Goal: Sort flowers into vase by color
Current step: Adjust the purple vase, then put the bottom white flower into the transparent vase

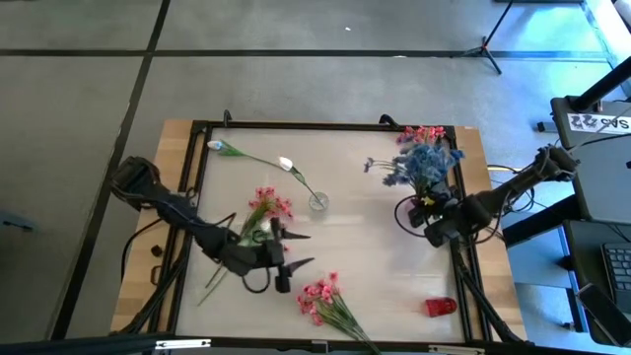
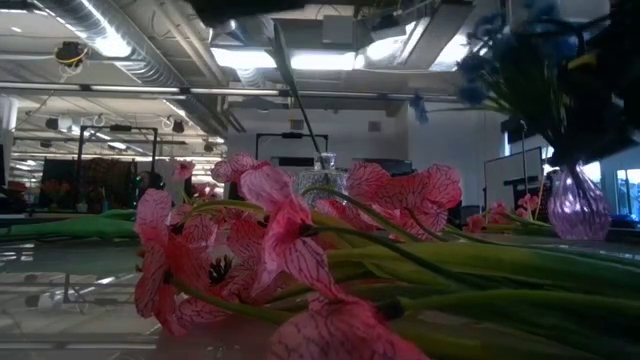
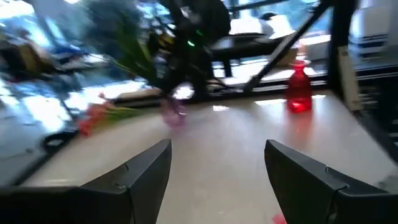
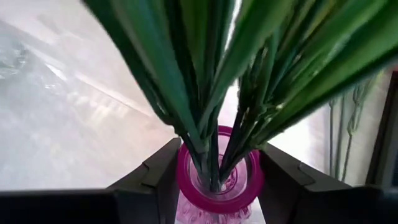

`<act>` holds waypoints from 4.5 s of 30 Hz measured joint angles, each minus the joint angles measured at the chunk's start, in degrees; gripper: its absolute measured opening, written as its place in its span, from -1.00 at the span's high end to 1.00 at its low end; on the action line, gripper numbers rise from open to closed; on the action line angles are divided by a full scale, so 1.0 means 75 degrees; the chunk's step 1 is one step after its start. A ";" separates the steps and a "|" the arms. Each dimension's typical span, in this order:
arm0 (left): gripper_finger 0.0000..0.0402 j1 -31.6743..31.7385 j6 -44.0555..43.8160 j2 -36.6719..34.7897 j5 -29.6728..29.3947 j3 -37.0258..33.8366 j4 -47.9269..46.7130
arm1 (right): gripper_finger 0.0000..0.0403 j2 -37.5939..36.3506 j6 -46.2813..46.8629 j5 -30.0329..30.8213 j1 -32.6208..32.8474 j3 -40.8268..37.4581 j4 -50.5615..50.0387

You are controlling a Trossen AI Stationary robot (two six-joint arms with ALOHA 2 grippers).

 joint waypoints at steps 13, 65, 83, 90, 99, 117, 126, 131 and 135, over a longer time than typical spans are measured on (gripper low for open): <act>-0.26 -0.0231 -0.0739 -0.2144 -0.1446 -0.2158 0.0112 | 0.12 -0.0818 -0.1116 -0.0014 -0.0089 -0.0456 0.0566; -0.26 0.0630 -0.3506 -0.3263 -0.0205 -0.2078 -0.3641 | 0.47 -0.0687 -0.1370 -0.0521 -0.0085 -0.0461 0.0460; -0.26 0.0630 -0.3722 -0.3257 -0.0219 -0.2075 -0.4351 | 0.54 0.1900 0.0004 0.2164 0.2026 -0.0476 0.2060; -0.26 0.0649 -0.3719 -0.3257 -0.0226 -0.2075 -0.4337 | 0.54 0.3801 0.0637 0.3025 0.1981 -0.0475 0.2892; -0.26 0.0944 -0.3716 -0.3257 -0.0232 -0.2075 -0.4328 | 0.53 0.4029 0.0497 0.2876 0.1440 -0.0442 0.3219; -0.26 0.1353 -0.3689 -0.3286 -0.0003 -0.2072 -0.4356 | 0.34 0.3949 0.0600 0.2486 0.1397 -0.0444 0.3562; -0.26 0.1353 -0.3693 -0.3290 0.0014 -0.2072 -0.4473 | 0.14 0.3963 0.0726 0.2284 0.1405 -0.0459 0.3560; -0.26 0.1353 -0.3916 -0.3355 0.0122 -0.2072 -0.4880 | -0.12 0.3813 0.0723 0.1871 0.1415 -0.0466 0.3414; -0.26 0.1344 -0.4088 -0.3486 0.0253 -0.2069 -0.5114 | -0.34 0.3500 0.0723 0.1613 0.1415 -0.0413 0.3013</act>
